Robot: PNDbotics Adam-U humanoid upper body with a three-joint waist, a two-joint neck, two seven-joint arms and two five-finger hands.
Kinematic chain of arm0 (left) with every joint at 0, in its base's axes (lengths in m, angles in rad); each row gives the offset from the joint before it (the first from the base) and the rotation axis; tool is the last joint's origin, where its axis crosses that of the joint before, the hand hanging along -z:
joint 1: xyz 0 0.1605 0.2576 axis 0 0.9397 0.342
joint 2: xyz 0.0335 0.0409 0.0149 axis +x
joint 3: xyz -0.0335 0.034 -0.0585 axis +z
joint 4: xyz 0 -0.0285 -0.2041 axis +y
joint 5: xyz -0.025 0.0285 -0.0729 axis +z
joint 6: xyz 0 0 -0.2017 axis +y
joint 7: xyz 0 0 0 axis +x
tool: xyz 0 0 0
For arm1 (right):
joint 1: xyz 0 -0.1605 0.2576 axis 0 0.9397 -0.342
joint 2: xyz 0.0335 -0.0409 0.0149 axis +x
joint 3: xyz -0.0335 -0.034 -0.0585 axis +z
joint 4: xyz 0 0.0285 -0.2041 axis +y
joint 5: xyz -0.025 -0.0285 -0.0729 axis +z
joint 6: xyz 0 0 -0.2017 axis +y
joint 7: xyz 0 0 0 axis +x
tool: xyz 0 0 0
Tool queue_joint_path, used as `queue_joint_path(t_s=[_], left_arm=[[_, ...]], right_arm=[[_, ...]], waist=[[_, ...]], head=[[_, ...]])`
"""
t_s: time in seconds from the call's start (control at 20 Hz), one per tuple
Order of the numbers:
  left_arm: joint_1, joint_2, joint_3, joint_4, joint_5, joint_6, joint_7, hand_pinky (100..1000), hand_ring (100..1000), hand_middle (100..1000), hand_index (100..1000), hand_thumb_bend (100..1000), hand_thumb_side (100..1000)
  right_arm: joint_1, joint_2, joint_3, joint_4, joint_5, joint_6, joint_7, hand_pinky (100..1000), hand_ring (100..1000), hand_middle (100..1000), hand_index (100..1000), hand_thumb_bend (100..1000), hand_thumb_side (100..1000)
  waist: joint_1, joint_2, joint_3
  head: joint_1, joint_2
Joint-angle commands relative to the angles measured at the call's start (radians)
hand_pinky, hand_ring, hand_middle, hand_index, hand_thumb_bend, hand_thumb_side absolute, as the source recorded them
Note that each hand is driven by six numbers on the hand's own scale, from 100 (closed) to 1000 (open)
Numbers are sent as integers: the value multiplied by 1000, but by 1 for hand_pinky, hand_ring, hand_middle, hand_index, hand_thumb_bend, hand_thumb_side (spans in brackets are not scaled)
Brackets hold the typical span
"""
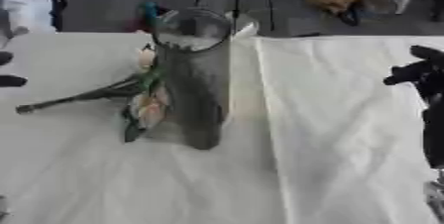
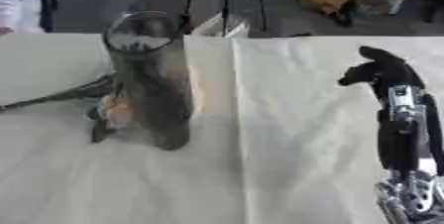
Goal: Arrange flowers into the vase.
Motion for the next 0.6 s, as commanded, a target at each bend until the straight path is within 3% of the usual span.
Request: queue_joint_path(t_s=[0.05,0.4,0.6], left_arm=[[-8,19,2,-18,-1,0,1,571,721,807,884,100,958],[-6,26,2,-18,-4,0,1,572,723,807,885,100,955],[-6,109,5,-18,-24,-11,3,575,723,806,888,100,945]], right_arm=[[-7,-12,-5,-19,-2,-1,2,772,547,518,788,100,984],[-5,-11,-6,-19,-1,-1,4,772,545,519,789,100,985],[-5,-21,-4,-19,-1,-4,5,772,545,519,788,100,988]], waist=[[-6,0,-1],[-6,0,-4],[0,-3,-5]], head=[[2,-12],[3,-13],[14,-3]])
